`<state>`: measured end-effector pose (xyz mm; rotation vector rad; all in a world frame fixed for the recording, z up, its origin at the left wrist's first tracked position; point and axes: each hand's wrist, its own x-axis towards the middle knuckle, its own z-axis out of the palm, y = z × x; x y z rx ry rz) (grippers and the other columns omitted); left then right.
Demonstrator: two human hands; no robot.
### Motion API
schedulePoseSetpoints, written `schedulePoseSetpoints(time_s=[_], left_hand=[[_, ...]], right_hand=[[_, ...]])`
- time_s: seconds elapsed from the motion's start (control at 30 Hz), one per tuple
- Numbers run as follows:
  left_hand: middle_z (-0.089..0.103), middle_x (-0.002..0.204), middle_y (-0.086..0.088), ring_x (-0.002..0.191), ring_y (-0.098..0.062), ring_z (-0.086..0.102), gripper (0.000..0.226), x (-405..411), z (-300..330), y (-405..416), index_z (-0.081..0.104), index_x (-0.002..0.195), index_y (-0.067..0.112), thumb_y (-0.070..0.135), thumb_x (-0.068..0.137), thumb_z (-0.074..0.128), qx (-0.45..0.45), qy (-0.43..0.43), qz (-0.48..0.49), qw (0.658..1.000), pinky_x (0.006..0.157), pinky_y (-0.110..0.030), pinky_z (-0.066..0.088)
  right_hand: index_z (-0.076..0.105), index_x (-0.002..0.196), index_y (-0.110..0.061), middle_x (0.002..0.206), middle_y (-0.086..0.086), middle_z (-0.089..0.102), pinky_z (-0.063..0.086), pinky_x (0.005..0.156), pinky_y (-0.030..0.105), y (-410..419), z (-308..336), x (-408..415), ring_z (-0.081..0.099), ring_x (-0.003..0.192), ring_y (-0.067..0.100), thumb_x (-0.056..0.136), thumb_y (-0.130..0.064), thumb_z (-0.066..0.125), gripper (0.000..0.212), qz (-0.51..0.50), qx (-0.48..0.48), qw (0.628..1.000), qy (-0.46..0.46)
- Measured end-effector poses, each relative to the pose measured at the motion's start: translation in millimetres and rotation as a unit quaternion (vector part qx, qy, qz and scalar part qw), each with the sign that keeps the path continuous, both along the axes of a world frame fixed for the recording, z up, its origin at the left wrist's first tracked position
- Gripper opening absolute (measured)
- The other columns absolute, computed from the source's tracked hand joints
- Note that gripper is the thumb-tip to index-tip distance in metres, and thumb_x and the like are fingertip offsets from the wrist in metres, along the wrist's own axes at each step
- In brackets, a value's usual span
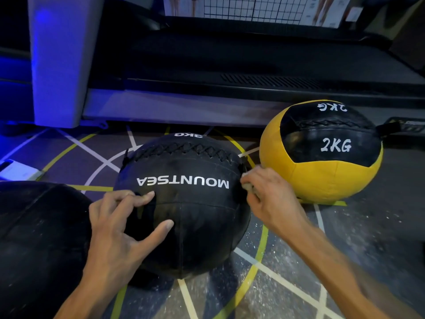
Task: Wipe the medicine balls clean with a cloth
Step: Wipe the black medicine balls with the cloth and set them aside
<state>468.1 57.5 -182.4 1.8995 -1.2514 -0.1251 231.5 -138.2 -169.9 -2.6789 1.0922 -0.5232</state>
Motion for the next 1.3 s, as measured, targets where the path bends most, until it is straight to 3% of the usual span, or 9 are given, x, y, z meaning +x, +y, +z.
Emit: schedulePoseSetpoints(time_s=[0.13, 0.23, 0.33, 0.47, 0.7, 0.83, 0.93, 1.13, 1.3], left_hand=[[0.046, 0.121, 0.022, 0.113, -0.02, 0.04, 0.056, 2.4, -2.0, 5.4, 0.063, 0.114, 0.042, 0.069, 0.066, 0.068, -0.004, -0.005, -0.01, 1.0, 0.099, -0.02, 0.03], [0.046, 0.121, 0.02, 0.113, -0.021, 0.041, 0.056, 1.1, -3.4, 7.6, 0.062, 0.114, 0.042, 0.069, 0.066, 0.068, -0.003, -0.009, -0.013, 1.0, 0.1, -0.022, 0.031], [0.046, 0.111, 0.015, 0.113, -0.021, 0.04, 0.057, 1.7, -3.6, 4.1, 0.064, 0.115, 0.039, 0.069, 0.066, 0.068, -0.002, -0.014, -0.006, 1.0, 0.101, -0.021, 0.029], [0.045, 0.12, 0.02, 0.114, -0.02, 0.039, 0.059, 3.8, -2.8, -3.2, 0.064, 0.117, 0.038, 0.07, 0.068, 0.067, 0.002, -0.014, -0.006, 1.0, 0.1, -0.019, 0.027], [0.044, 0.118, 0.023, 0.113, -0.019, 0.039, 0.06, 10.3, -4.1, -1.1, 0.063, 0.118, 0.04, 0.071, 0.067, 0.067, 0.0, -0.006, -0.007, 1.0, 0.097, -0.02, 0.03], [0.046, 0.114, 0.018, 0.116, -0.017, 0.04, 0.059, 8.8, -2.2, -3.3, 0.064, 0.12, 0.042, 0.072, 0.068, 0.067, 0.01, 0.001, -0.013, 1.0, 0.101, -0.017, 0.029], [0.049, 0.12, 0.018, 0.118, -0.01, 0.045, 0.046, 10.5, 3.7, -7.2, 0.066, 0.12, 0.045, 0.066, 0.078, 0.067, -0.003, 0.034, -0.041, 0.999, 0.103, -0.008, 0.027], [0.052, 0.132, 0.013, 0.132, -0.015, 0.046, 0.036, 28.6, 2.4, -20.9, 0.065, 0.128, 0.043, 0.051, 0.094, 0.056, -0.006, 0.07, -0.059, 0.996, 0.112, -0.023, 0.031], [0.052, 0.132, 0.016, 0.13, -0.016, 0.046, 0.03, 34.1, -1.8, -17.7, 0.065, 0.127, 0.043, 0.042, 0.099, 0.053, -0.002, 0.065, -0.043, 0.997, 0.108, -0.013, 0.028]], right_hand=[[0.071, 0.103, -0.018, 0.101, -0.006, 0.07, 0.05, 0.079, 0.024, 10.4, 9.7, -23.9, 0.061, 0.095, 0.014, 0.082, -0.005, 0.074, 0.025, 0.094, -0.016, 0.995, 0.013], [0.069, 0.101, -0.019, 0.097, -0.006, 0.07, 0.046, 0.076, 0.026, -10.1, 13.3, -19.8, 0.062, 0.093, 0.015, 0.085, -0.003, 0.069, 0.022, -0.009, -0.008, 0.999, -0.048], [0.067, 0.104, -0.018, 0.098, -0.009, 0.067, 0.041, 0.071, 0.011, 3.1, -3.7, -13.6, 0.059, 0.087, 0.003, 0.089, -0.005, 0.069, 0.019, -0.073, 0.068, 0.983, -0.156], [0.064, 0.105, -0.023, 0.106, -0.012, 0.059, 0.054, 0.071, 0.024, 59.7, -24.0, -4.0, 0.061, 0.095, 0.007, 0.089, -0.004, 0.071, 0.026, -0.11, 0.161, 0.935, -0.296], [0.063, 0.099, -0.019, 0.105, -0.013, 0.053, 0.048, 0.077, 0.021, 107.4, -25.2, -9.1, 0.056, 0.096, 0.009, 0.082, -0.006, 0.067, 0.022, 0.108, 0.142, 0.967, -0.18], [0.061, 0.102, -0.023, 0.101, -0.01, 0.061, 0.054, 0.067, 0.024, 56.1, 3.8, -22.0, 0.06, 0.089, 0.008, 0.086, -0.008, 0.07, 0.023, -0.136, 0.155, 0.921, -0.332], [0.061, 0.108, -0.025, 0.105, -0.009, 0.063, 0.053, 0.076, 0.025, 42.2, 3.5, -3.8, 0.062, 0.095, 0.009, 0.087, -0.004, 0.069, 0.03, -0.178, 0.158, 0.891, -0.386], [0.06, 0.116, -0.018, 0.108, -0.004, 0.052, 0.041, 0.085, 0.018, 120.4, -33.1, 44.2, 0.051, 0.097, 0.014, 0.08, -0.006, 0.065, 0.037, 0.028, 0.047, 0.973, -0.223], [0.06, 0.12, -0.016, 0.102, -0.001, 0.058, 0.05, 0.085, 0.032, 124.7, -65.5, 19.3, 0.051, 0.09, 0.019, 0.09, -0.007, 0.053, 0.033, 0.242, -0.094, 0.966, -0.012]])
